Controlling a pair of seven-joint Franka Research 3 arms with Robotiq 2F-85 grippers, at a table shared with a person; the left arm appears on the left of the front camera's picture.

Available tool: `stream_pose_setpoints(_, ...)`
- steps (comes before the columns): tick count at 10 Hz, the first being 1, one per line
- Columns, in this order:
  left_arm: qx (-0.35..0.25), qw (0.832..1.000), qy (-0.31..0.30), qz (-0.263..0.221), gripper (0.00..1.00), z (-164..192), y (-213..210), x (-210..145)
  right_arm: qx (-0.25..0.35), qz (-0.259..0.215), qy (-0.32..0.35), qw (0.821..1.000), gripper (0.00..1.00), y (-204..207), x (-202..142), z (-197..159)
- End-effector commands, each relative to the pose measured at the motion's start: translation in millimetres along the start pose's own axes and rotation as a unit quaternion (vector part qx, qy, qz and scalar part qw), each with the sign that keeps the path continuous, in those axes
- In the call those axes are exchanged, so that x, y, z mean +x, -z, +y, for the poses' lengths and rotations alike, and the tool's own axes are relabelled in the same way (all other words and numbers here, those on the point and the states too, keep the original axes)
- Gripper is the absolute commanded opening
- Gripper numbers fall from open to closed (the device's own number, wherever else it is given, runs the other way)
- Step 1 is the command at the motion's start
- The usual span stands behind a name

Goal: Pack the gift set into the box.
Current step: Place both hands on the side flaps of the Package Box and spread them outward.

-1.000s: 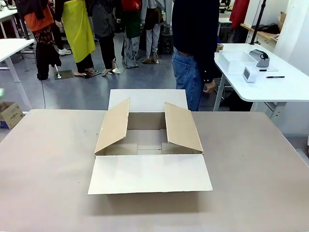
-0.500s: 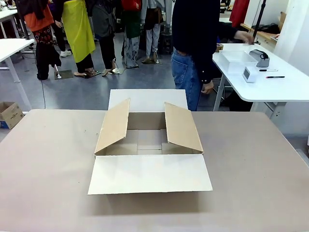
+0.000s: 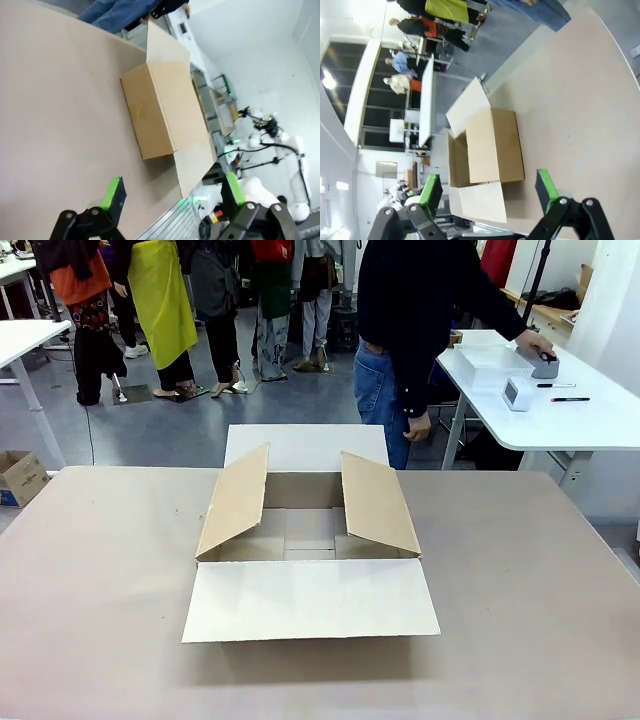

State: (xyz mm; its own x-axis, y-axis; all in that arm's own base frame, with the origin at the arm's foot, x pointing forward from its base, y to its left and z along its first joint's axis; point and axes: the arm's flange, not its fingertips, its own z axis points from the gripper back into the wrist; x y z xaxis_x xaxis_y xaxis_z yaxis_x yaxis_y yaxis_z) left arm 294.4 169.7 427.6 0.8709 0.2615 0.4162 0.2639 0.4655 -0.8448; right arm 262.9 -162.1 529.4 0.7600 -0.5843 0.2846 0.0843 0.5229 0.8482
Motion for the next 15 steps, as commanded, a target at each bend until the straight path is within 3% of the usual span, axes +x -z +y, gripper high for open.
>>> stream_pose_setpoints(1, 0.039, 0.995, 0.031, 0.083, 1.00, -61, 51, 25, -0.052, 0.054, -0.086, 0.993, 1.00, 63, -5, 62)
stream_pose_setpoints(3, 0.092, 0.971, 0.085, 0.203, 1.00, -125, 142, 45, -0.098, 0.152, -0.189, 0.965, 1.00, 158, -38, 123)
stream_pose_setpoints(5, 0.177, 0.952, 0.100, 0.229, 1.00, -149, 221, 52, -0.151, 0.245, -0.265, 0.920, 1.00, 245, -86, 143)
stream_pose_setpoints(6, 0.210, 0.944, 0.088, 0.238, 1.00, -153, 245, 51, -0.168, 0.245, -0.297, 0.907, 1.00, 270, -102, 144)
stream_pose_setpoints(7, 0.192, 0.941, 0.098, 0.260, 1.00, -148, 232, 48, -0.164, 0.194, -0.314, 0.915, 1.00, 255, -96, 146)
stream_pose_setpoints(8, 0.165, 0.953, 0.105, 0.230, 1.00, -174, 247, 34, -0.142, 0.258, -0.267, 0.918, 1.00, 258, -128, 150)
stream_pose_setpoints(9, 0.165, 0.953, 0.105, 0.230, 1.00, -174, 247, 34, -0.142, 0.258, -0.267, 0.918, 1.00, 258, -128, 150)
stream_pose_setpoints(10, 0.186, 0.945, 0.104, 0.249, 1.00, -161, 260, 39, -0.160, 0.251, -0.295, 0.908, 1.00, 275, -124, 148)
stream_pose_setpoints(11, 0.202, 0.942, 0.089, 0.253, 1.00, -164, 274, 42, -0.142, 0.293, -0.277, 0.904, 1.00, 288, -128, 148)
stream_pose_setpoints(12, 0.234, 0.935, 0.083, 0.255, 1.00, -169, 286, 47, -0.157, 0.296, -0.266, 0.904, 1.00, 295, -130, 148)
stream_pose_setpoints(13, 0.250, 0.929, 0.078, 0.260, 1.00, -177, 299, 52, -0.157, 0.284, -0.269, 0.907, 1.00, 295, -133, 150)
stream_pose_setpoints(14, 0.284, 0.917, 0.066, 0.271, 1.00, -185, 315, 56, -0.191, 0.238, -0.246, 0.920, 1.00, 294, -132, 150)
stream_pose_setpoints(15, 0.331, 0.903, 0.058, 0.269, 1.00, -198, 338, 58, -0.154, 0.289, -0.278, 0.903, 1.00, 290, -134, 140)
